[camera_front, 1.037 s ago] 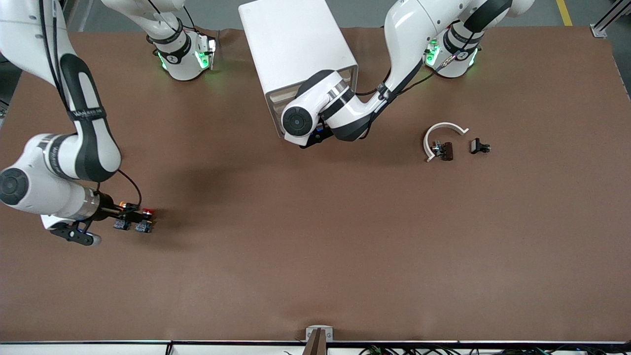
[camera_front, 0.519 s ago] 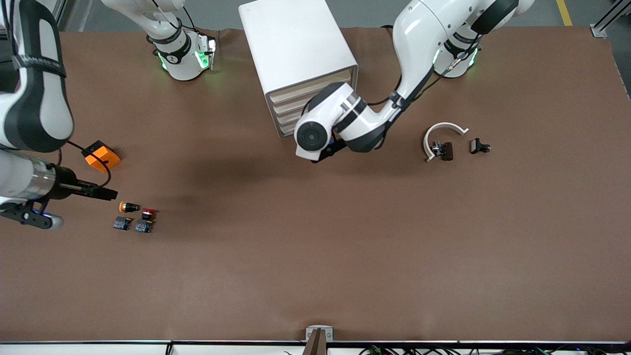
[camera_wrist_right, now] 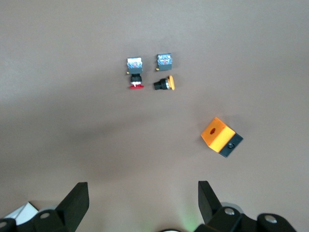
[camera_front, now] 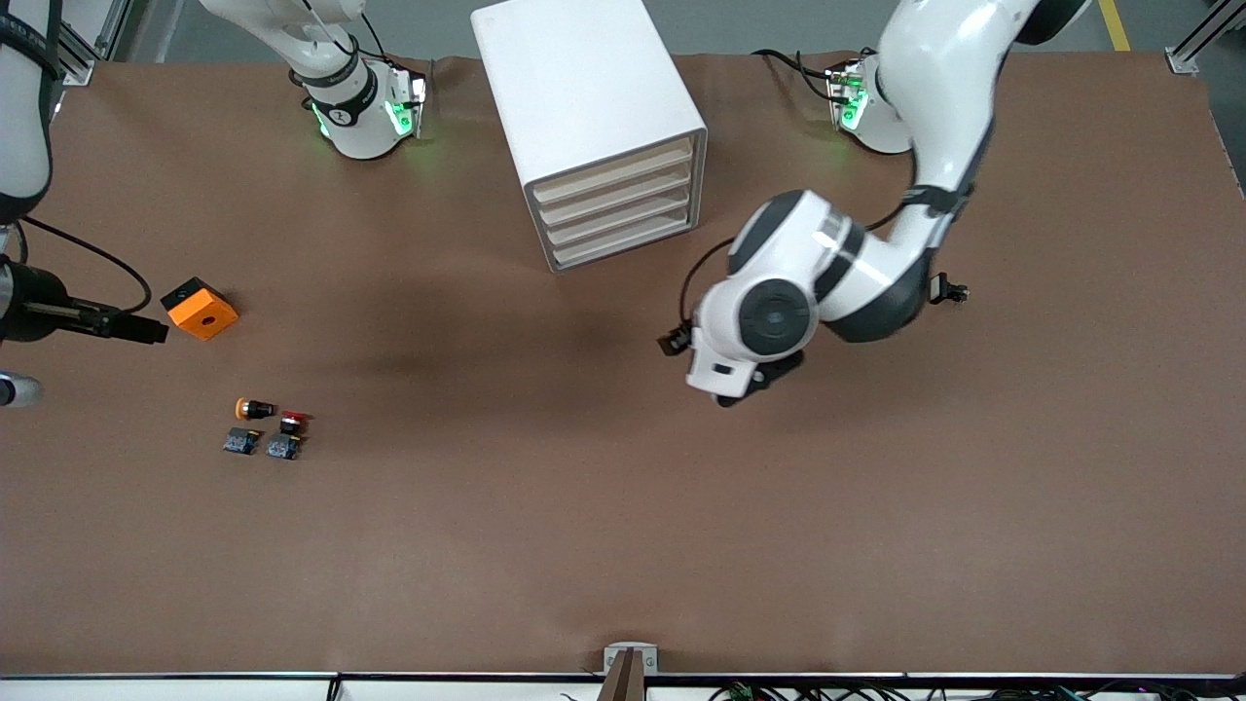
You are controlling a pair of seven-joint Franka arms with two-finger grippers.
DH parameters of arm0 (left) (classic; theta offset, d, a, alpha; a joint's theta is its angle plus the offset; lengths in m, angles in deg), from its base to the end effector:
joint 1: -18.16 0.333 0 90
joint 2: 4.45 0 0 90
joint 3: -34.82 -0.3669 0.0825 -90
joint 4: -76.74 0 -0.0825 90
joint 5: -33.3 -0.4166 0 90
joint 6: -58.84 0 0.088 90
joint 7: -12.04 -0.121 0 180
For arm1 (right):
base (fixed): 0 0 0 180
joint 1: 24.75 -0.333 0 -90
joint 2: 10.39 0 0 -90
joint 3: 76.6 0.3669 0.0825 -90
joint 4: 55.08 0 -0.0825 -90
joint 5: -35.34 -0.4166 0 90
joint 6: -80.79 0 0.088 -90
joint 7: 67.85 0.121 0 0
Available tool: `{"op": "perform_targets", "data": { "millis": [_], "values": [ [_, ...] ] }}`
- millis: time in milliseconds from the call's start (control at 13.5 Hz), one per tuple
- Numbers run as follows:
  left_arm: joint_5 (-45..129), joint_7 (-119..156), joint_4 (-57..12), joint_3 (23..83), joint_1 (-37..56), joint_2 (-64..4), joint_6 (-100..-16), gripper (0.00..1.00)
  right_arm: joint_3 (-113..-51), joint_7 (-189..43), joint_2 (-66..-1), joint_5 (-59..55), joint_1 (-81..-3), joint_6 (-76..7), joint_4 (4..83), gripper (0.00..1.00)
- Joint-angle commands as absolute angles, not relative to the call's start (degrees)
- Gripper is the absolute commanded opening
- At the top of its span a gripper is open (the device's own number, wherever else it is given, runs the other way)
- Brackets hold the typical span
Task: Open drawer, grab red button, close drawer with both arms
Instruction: 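Release the button with the right gripper while the left gripper withdraws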
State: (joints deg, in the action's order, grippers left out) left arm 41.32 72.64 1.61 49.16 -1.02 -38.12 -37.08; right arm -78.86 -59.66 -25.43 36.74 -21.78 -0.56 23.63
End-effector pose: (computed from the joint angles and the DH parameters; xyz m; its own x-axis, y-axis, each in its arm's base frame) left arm 0.6401 -0.3930 0.4122 0.8091 0.4822 -0.3359 0.4954 -0.8671 -0.0514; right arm 0.6532 -0.0596 0.5841 0.9498 -0.2344 -0.2073 -0.2258 -0.9720 0.0648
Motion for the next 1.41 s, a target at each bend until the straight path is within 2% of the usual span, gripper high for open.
{"op": "perform_targets", "data": {
  "millis": [0,296,444,593,1037,1333],
  "values": [
    [39.64,67.60,-0.43,48.97,3.12,-33.11,-34.44,1.00,-78.18,-61.96,-24.81,37.80,-19.66,0.72,23.67,1.00],
    [36.99,52.87,-0.51,49.49,10.14,-27.76,-23.64,1.00,-77.92,-71.19,-24.98,37.45,-16.22,0.89,23.58,1.00],
    [36.99,42.93,-0.69,46.70,10.78,-23.63,-18.62,1.00,-77.83,-70.93,-25.07,37.27,-16.31,0.54,23.41,1.00],
    [36.91,37.90,-1.74,43.10,10.25,-20.28,-15.97,1.00,-77.74,-71.19,-25.16,37.19,-16.31,0.98,19.92,1.00],
    [34.81,24.27,-15.60,36.67,11.65,-5.18,-18.32,1.00,-77.48,-69.53,-23.23,36.66,-16.49,3.27,17.08,1.00],
    [33.74,18.64,-33.61,36.58,15.43,9.14,-32.00,1.00,-77.65,-69.35,-19.36,36.48,-18.24,1.59,18.04,1.00]
  ]
}}
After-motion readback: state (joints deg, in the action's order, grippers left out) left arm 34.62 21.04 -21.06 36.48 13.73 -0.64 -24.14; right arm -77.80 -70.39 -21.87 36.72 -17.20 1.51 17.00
